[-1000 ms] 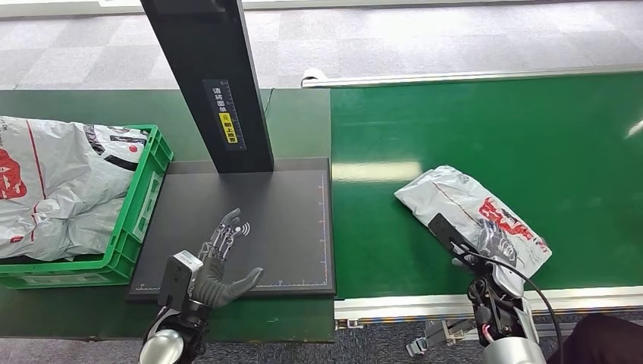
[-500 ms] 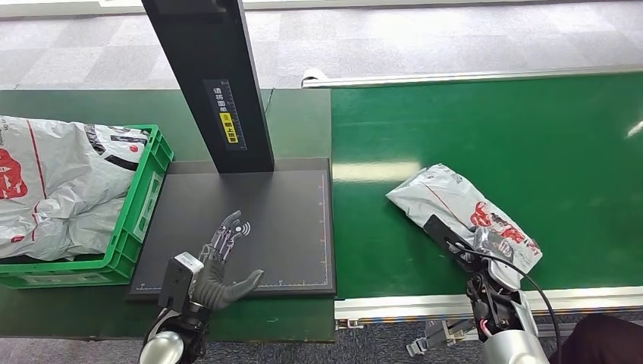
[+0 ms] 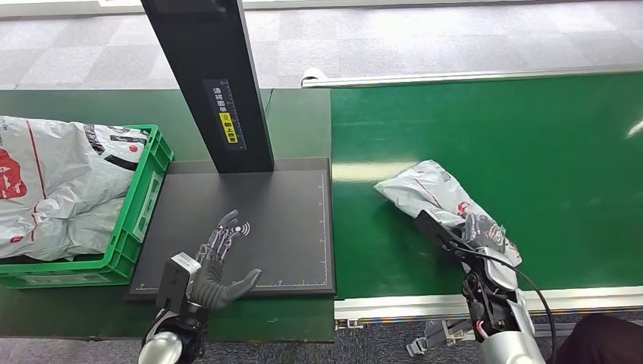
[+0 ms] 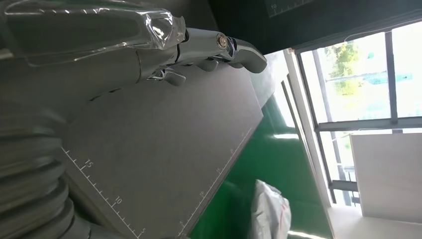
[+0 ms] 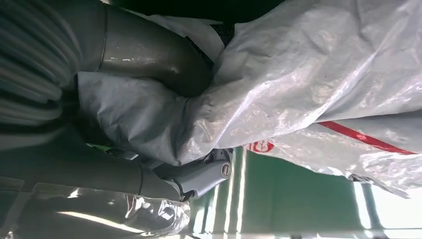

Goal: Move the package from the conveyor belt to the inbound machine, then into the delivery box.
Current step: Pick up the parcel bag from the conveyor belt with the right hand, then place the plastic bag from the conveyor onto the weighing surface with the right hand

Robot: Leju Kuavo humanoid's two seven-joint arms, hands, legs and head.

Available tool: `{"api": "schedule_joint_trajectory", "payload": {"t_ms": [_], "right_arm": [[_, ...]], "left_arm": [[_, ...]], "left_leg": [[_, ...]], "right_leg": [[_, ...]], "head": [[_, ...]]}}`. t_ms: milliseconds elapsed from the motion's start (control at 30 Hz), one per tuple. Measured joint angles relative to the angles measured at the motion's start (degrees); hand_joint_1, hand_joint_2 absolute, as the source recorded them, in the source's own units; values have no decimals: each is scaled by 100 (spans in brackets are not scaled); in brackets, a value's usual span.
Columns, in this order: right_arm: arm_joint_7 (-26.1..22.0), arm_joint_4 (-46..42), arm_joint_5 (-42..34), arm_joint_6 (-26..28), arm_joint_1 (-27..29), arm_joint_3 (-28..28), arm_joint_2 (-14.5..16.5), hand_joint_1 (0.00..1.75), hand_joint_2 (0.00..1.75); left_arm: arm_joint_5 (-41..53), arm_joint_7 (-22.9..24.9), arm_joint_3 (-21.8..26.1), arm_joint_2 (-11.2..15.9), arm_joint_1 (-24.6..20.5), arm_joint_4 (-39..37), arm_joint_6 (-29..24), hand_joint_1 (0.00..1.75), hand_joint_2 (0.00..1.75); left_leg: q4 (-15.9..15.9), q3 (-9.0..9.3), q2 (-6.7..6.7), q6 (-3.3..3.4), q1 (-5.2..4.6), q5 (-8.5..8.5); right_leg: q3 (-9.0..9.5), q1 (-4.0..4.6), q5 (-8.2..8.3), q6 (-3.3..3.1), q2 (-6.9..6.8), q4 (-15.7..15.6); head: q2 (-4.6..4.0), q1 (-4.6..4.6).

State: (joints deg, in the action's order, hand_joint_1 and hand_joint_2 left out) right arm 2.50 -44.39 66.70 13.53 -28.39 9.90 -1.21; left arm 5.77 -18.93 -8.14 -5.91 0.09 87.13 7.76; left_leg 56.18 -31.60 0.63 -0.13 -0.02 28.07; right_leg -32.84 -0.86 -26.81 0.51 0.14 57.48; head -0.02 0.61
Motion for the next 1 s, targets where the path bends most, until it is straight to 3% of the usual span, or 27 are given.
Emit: {"api": "schedule_joint_trajectory", "payload": {"t_ms": [167, 333, 467, 567, 700, 1000], "right_arm": [[-981, -711, -702, 940, 229, -18, 99, 175, 175], [-2097, -1751, -1433, 2174, 617, -15, 253, 175, 175], [-2596, -2362, -1687, 2525, 822, -64, 366, 175, 175], [-2866, -2628, -1688, 2441, 886, -244, 416, 175, 175], [-3137, -2776, -1179, 1957, 905, -876, 441, 175, 175], [-3032, -2649, -228, 849, 886, -2302, 456, 175, 175]], "left_arm": [[40, -195, 6, 4, -45, -9, -148, 0, 175], [592, -528, 15, -53, -216, -16, -1527, 0, 175], [622, -602, 11, -88, -293, -13, -1891, 0, 175], [565, -666, 8, -94, -340, -12, -1995, 0, 175], [451, -749, 0, -93, -437, -14, -2038, 0, 175], [297, -794, -7, -82, -512, -23, -1909, 0, 175]], "left_leg": [[0, -1, 0, 0, 0, 0], [0, -3, 1, 0, 0, 0], [-1, -3, -1, 0, 0, 0], [-1, -3, -2, 0, 0, 0], [-1, 1, -10, -1, 1, 0], [-2, -3, -9, -1, 4, 0]], "right_leg": [[-2, 0, 0, 0, 0, 0], [-2, 0, 0, 0, 0, 0], [-3, 0, 0, 0, 2, 0], [-2, 0, 0, 0, 2, 0], [-1, 3, 1, -1, 12, 1], [-4, 6, 0, -1, 13, 2]], "head": [[0, -1], [0, 0], [0, -1], [0, -2], [0, 0], [0, -1]]}}
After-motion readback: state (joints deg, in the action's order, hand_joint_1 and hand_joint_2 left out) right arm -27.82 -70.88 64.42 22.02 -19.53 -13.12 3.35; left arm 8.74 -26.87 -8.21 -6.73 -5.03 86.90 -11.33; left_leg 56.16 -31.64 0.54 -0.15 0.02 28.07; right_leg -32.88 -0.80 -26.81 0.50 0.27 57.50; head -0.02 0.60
